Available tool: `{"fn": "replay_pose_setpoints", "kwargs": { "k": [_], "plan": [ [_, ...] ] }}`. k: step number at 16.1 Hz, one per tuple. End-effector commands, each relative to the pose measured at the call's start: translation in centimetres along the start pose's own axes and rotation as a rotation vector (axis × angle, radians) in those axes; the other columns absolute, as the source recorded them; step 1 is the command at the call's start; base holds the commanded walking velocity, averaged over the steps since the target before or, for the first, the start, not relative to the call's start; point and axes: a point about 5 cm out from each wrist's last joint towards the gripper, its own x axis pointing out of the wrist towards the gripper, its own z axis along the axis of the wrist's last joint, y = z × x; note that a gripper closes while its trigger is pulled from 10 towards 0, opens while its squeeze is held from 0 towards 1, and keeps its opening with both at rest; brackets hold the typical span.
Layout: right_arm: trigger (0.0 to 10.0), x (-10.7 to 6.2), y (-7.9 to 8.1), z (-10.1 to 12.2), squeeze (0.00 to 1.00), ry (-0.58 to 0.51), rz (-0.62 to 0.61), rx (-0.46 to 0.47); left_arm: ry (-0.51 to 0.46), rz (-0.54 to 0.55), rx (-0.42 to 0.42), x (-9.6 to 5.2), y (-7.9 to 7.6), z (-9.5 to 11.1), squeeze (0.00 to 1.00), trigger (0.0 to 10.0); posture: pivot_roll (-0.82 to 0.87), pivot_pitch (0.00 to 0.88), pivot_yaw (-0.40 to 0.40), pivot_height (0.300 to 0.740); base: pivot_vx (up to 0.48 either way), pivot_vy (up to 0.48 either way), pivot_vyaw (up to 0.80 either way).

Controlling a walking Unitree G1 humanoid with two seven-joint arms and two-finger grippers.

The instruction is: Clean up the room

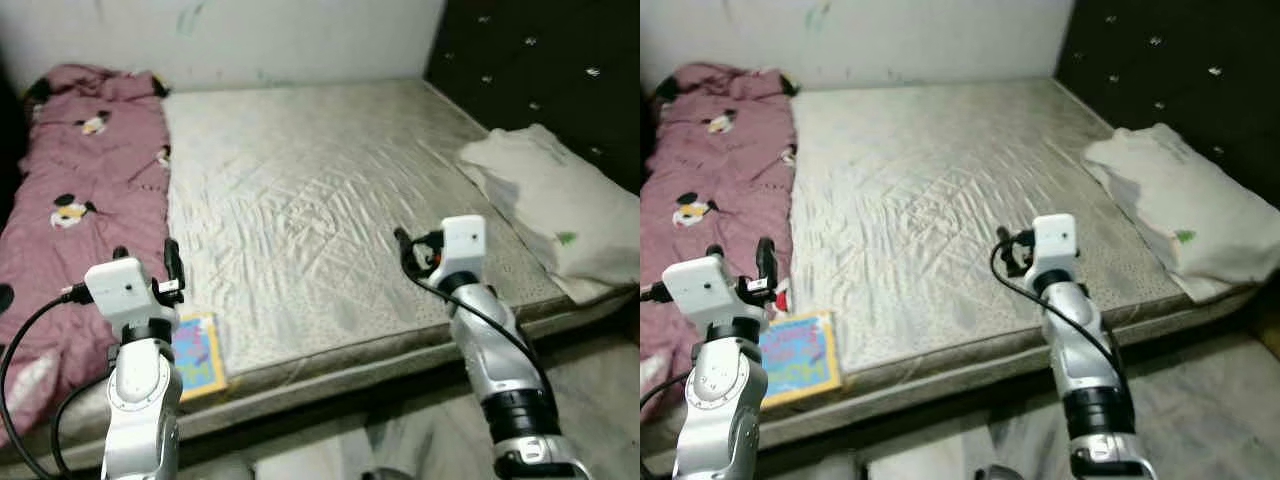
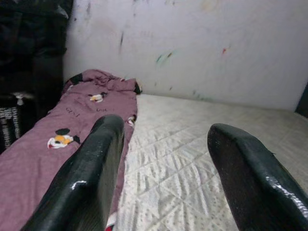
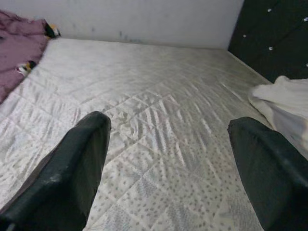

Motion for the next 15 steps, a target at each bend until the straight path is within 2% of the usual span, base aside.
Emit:
{"fn": "replay_pose_setpoints", "kwargs": {
  "k": [1, 11, 15],
  "plan": [
    [10.0, 0.44, 0.76, 0.71, 0.00, -0.021, 0.030, 0.008, 0.009, 0.016, 0.009, 0.01, 0.47, -0.17, 0.00, 10.0, 0.06, 0.000, -0.081, 0.740, 0.000, 0.480, 0.00],
    [10.0, 0.63, 1.06, 0.80, 0.00, -0.023, 0.060, 0.001, 0.011, 0.015, 0.001, 0.19, 0.45, -0.26, 0.00, 10.0, 0.06, 0.000, -0.077, 0.740, 0.000, 0.480, 0.00],
    [10.0, 0.57, 1.26, 0.49, 0.00, -0.016, 0.080, 0.006, 0.018, 0.022, 0.005, 0.04, 0.56, -0.40, 0.00, 10.0, 0.07, 0.000, -0.072, 0.740, 0.000, 0.122, 0.80]
  ]
}}
